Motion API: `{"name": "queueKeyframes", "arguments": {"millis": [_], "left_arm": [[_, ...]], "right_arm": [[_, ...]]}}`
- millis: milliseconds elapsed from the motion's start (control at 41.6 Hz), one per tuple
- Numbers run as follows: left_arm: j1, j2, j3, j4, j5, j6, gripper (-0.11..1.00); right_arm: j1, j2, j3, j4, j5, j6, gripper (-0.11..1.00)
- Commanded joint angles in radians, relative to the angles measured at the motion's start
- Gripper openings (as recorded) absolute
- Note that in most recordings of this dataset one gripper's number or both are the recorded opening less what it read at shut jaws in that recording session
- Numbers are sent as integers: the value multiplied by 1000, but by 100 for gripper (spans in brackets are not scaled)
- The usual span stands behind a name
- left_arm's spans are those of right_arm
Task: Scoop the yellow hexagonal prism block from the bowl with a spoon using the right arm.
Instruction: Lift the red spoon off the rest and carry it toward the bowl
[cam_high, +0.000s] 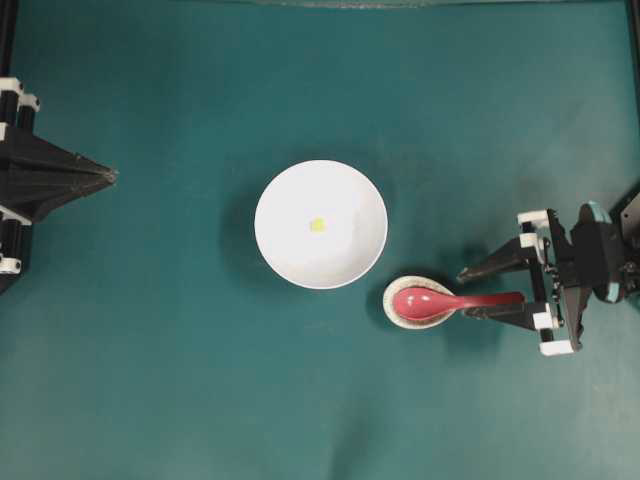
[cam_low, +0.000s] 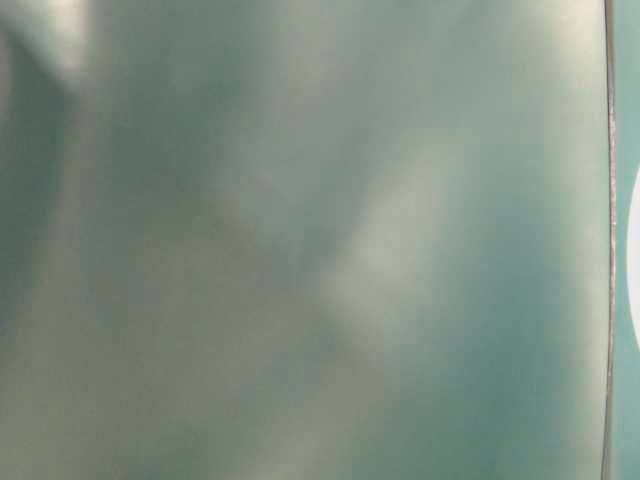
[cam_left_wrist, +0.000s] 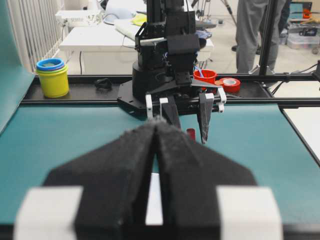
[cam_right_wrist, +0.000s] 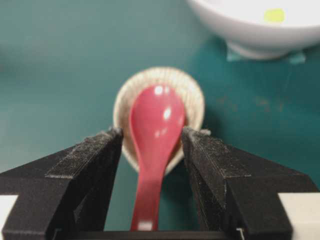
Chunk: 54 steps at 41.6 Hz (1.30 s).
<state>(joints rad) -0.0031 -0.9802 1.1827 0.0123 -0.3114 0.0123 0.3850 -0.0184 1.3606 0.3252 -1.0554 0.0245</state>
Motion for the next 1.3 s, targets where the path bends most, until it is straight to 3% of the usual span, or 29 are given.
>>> {"name": "queueKeyframes", "arguments": {"millis": [0, 337, 818, 914, 1034, 1275], "left_arm": [[2, 6, -21, 3, -3, 2, 0], [2, 5, -21, 3, -2, 2, 0], [2, 8, -21, 3, 2, 0, 0], [2, 8, -20, 3, 3, 0, 0], [0, 9, -21, 2, 3, 0, 0], [2, 11, -21, 3, 3, -2, 0]], "right_arm": [[15, 26, -6, 9, -23, 12, 57], [23, 127, -12, 9, -49, 66, 57], [29, 130, -18, 9, -49, 69, 56], [31, 130, -18, 9, -49, 71, 49], [32, 124, -18, 9, -49, 74, 23], [31, 11, -15, 9, 3, 72, 22]]}}
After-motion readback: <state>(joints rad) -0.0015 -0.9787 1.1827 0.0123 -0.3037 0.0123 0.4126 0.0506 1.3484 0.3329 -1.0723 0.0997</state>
